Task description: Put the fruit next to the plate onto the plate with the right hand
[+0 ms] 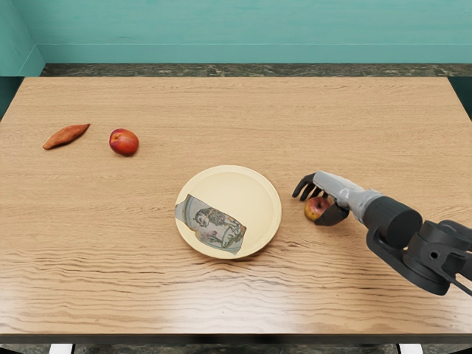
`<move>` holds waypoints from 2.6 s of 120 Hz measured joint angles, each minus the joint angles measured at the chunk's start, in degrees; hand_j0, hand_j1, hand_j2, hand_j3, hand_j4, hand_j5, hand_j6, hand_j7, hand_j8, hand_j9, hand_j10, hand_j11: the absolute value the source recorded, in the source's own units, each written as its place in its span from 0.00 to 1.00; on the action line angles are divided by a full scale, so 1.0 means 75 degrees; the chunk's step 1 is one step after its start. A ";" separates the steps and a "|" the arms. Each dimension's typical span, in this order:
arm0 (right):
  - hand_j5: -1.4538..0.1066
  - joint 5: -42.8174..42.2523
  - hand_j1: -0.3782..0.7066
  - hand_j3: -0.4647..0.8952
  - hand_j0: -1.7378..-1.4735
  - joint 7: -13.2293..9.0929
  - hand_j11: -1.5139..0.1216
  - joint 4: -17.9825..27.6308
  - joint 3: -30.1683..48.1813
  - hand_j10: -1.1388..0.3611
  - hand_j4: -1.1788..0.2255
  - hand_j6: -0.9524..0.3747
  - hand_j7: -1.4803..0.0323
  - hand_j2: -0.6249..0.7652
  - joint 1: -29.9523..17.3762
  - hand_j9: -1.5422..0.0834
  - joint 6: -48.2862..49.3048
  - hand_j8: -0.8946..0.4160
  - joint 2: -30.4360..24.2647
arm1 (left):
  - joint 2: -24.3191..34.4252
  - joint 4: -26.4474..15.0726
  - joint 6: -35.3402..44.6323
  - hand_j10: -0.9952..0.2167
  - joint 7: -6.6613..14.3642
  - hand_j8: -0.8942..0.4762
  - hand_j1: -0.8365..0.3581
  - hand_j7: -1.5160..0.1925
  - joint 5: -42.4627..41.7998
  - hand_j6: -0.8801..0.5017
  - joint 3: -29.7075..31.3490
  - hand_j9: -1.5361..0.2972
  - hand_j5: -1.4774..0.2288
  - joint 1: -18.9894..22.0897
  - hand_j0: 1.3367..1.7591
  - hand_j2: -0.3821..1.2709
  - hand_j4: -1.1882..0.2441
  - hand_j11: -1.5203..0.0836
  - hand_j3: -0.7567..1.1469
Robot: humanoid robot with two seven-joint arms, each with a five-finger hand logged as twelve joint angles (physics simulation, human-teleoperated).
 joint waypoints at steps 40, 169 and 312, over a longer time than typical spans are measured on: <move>0.50 -0.0029 0.61 0.34 0.33 -0.0009 0.49 0.0002 -0.0013 0.44 0.46 0.31 0.53 0.47 -0.0005 0.51 0.0003 0.36 0.0012 | 0.0000 0.0000 0.0000 0.81 -0.0001 0.65 0.98 0.88 0.0001 0.63 -0.0005 0.83 0.86 -0.0008 0.76 0.23 0.82 0.94 0.40; 0.35 -0.0016 0.57 0.34 0.33 0.0000 0.34 0.0000 -0.0020 0.39 0.32 0.20 0.37 0.62 -0.0064 0.38 0.0003 0.32 -0.0009 | 0.0000 0.0000 -0.0001 0.81 0.0001 0.65 0.98 0.88 0.0000 0.63 -0.0004 0.83 0.86 -0.0004 0.76 0.23 0.82 0.94 0.40; 0.31 0.0103 0.57 0.34 0.32 0.0000 0.34 -0.0002 0.0225 0.38 0.33 0.17 0.35 0.67 0.0184 0.37 0.0442 0.32 -0.0096 | 0.0000 0.0000 -0.0005 0.81 0.0003 0.65 0.98 0.88 -0.0001 0.63 0.0001 0.83 0.86 0.0000 0.76 0.23 0.82 0.94 0.40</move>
